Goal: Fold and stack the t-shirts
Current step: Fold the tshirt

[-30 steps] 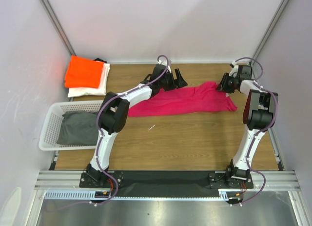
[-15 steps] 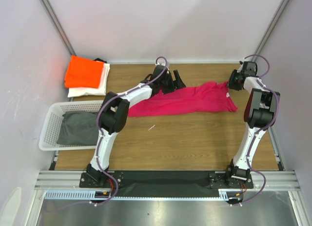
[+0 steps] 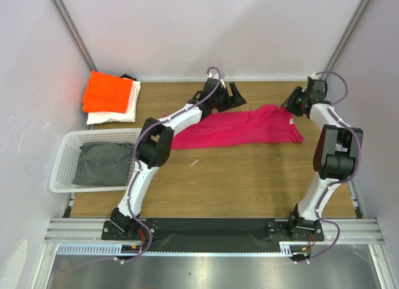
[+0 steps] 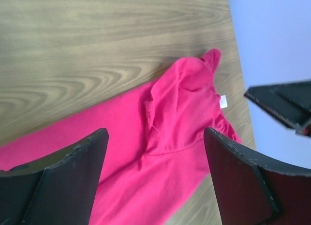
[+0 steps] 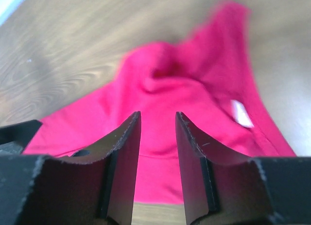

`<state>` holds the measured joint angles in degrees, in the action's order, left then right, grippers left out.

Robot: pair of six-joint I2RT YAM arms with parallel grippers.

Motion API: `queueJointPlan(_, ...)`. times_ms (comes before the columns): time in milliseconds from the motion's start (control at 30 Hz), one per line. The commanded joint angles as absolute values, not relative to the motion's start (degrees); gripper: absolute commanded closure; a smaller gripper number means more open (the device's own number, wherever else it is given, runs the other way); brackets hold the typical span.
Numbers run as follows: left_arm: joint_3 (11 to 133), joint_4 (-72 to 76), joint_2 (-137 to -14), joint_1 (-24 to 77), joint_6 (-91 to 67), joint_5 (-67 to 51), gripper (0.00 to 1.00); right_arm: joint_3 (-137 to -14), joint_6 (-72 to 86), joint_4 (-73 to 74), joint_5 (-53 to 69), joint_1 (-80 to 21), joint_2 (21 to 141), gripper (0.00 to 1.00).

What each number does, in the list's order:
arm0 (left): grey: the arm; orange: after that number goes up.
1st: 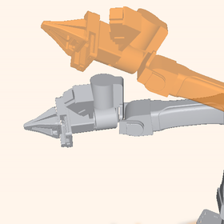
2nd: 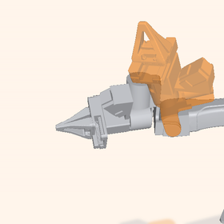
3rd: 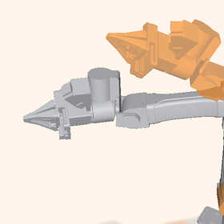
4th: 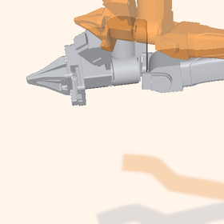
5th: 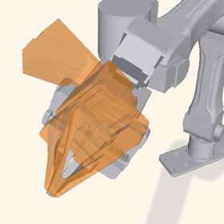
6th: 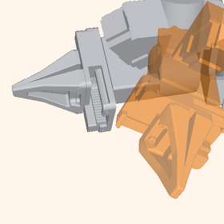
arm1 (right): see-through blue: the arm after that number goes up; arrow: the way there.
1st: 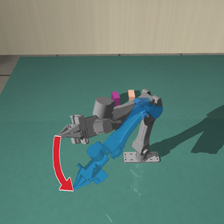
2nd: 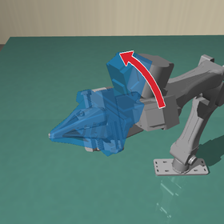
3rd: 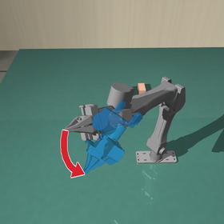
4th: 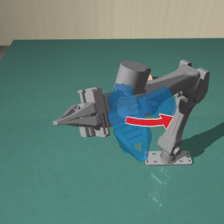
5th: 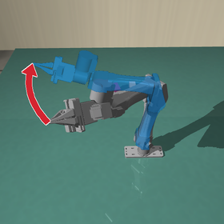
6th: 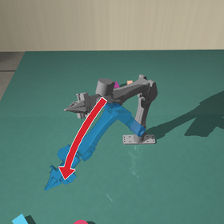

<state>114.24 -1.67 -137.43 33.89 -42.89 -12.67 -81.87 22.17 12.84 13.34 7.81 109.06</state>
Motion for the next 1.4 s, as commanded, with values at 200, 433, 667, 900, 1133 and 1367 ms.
queueJointPlan(200,121.4,8.6,-145.7,37.8,-56.0,-12.3,0.16,-69.4,29.0,7.7,12.3,12.3,104.0,0.62)
queueJointPlan(433,121.5,11.3,-148.7,38.7,-59.9,-11.3,0.17,-65.5,29.0,6.8,11.7,12.1,100.9,0.64)
queueJointPlan(667,124.7,11.7,-152.0,39.5,-61.3,-11.1,0.21,-64.0,27.6,7.3,10.5,12.3,101.0,0.64)
queueJointPlan(900,127.0,11.0,-154.2,39.8,-62.3,-8.7,0.22,-64.3,27.7,6.5,11.4,12.3,101.5,0.64)
queueJointPlan(1133,130.9,11.7,-157.2,40.1,-64.2,-7.6,0.3,-65.0,28.2,6.0,12.5,12.3,102.9,0.65)
queueJointPlan(1367,131.1,11.2,-158.1,40.1,-64.2,-7.9,0.34,-66.0,28.1,6.2,12.3,12.3,104.2,0.66)
